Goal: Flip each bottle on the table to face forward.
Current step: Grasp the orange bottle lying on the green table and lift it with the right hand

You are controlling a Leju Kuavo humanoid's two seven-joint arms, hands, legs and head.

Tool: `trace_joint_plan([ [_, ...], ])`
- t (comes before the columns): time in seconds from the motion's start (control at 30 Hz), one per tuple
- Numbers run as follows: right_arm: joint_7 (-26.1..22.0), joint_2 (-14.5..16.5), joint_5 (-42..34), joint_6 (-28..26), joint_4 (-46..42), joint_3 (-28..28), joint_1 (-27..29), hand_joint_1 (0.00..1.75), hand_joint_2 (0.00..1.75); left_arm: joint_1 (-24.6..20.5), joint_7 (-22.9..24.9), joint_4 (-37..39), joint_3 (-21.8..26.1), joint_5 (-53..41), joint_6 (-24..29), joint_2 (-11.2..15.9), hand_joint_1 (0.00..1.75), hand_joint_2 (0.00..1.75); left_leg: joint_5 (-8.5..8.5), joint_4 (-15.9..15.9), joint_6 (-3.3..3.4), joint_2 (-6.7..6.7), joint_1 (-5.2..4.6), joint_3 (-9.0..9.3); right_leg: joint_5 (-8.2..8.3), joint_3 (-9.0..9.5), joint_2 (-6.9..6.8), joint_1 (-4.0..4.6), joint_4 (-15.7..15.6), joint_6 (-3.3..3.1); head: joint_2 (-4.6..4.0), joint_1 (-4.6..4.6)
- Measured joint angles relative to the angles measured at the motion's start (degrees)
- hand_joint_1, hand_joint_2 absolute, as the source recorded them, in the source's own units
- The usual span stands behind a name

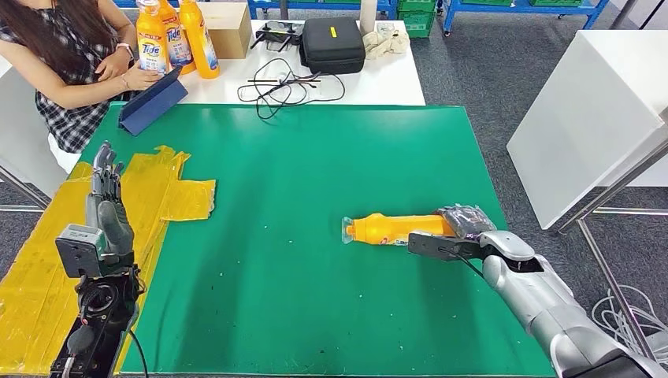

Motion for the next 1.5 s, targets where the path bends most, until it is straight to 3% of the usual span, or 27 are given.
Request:
trace_joint_plan([
  [0.37,-2.7,0.6,-4.4,2.1,2.2,1.5,-1.4,1.75,1.75,-0.5,1.1,1.5,-0.1,2.0,-1.7,0.0,0.0,0.0,0.0,0.0,0.0,0.0,0.03,0.23,0.0,0.25,0.0,0.03,0.0,0.0,0.0,0.02],
  [0.5,-7.8,1.0,-14.0,5.8,2.5,0.0,-1.2,1.75,1.75,-1.6,7.5,4.4,-0.1,8.4,-9.5,0.0,0.0,1.75,0.01,0.0,0.0,0.0,0.02,0.21,0.02,0.26,0.0,0.02,0.0,-0.01,0.0,0.01],
  [0.6,-13.1,2.3,-24.4,9.2,1.6,-2.8,0.5,1.75,1.75,-2.1,12.8,6.9,-0.1,21.0,-19.8,-0.1,0.0,1.75,0.02,0.0,0.0,-0.02,0.04,0.06,0.03,0.23,-0.02,0.01,0.0,-0.02,-0.01,0.02],
  [0.67,-15.2,4.1,-30.4,8.5,-1.4,-5.3,3.4,1.75,1.75,-1.3,15.3,7.9,0.0,30.3,-25.9,-0.2,0.0,1.75,0.04,0.0,0.0,-0.01,0.06,-0.15,0.03,0.02,-0.02,0.01,0.1,-0.01,-0.01,-0.01],
  [0.87,-12.1,10.7,-33.4,2.5,-11.6,-8.2,7.8,1.75,1.75,0.5,16.3,8.6,-0.2,36.1,-29.0,-1.6,0.0,1.75,0.13,0.0,-0.03,-0.12,0.07,-0.63,0.02,-0.55,-0.13,0.04,0.1,-0.02,0.0,-0.01],
  [1.0,-9.9,16.6,-33.0,-1.4,-13.2,-8.4,6.4,1.75,1.75,-0.4,15.9,8.4,-1.8,33.8,-27.3,-3.3,0.0,1.75,0.14,0.0,-0.02,-0.05,0.06,-0.72,0.03,-0.64,-0.1,0.01,0.1,-0.02,-0.01,0.0],
  [1.2,-7.6,26.0,-32.7,-3.4,-8.3,-8.4,0.3,1.75,1.75,-2.4,10.6,5.7,-7.1,19.4,-15.9,-5.4,0.0,1.75,0.18,0.0,0.01,-0.07,0.02,-0.73,0.04,-0.64,-0.12,0.0,0.1,-0.01,0.0,0.0],
  [1.5,-5.9,33.4,-33.1,-2.7,0.6,-8.2,-5.9,1.75,1.75,-3.2,9.7,3.8,-10.7,16.3,-14.0,-6.8,0.0,1.75,0.17,0.0,0.02,-0.07,0.02,-0.75,0.03,-0.68,-0.13,0.0,0.1,-0.01,0.0,0.01],
])
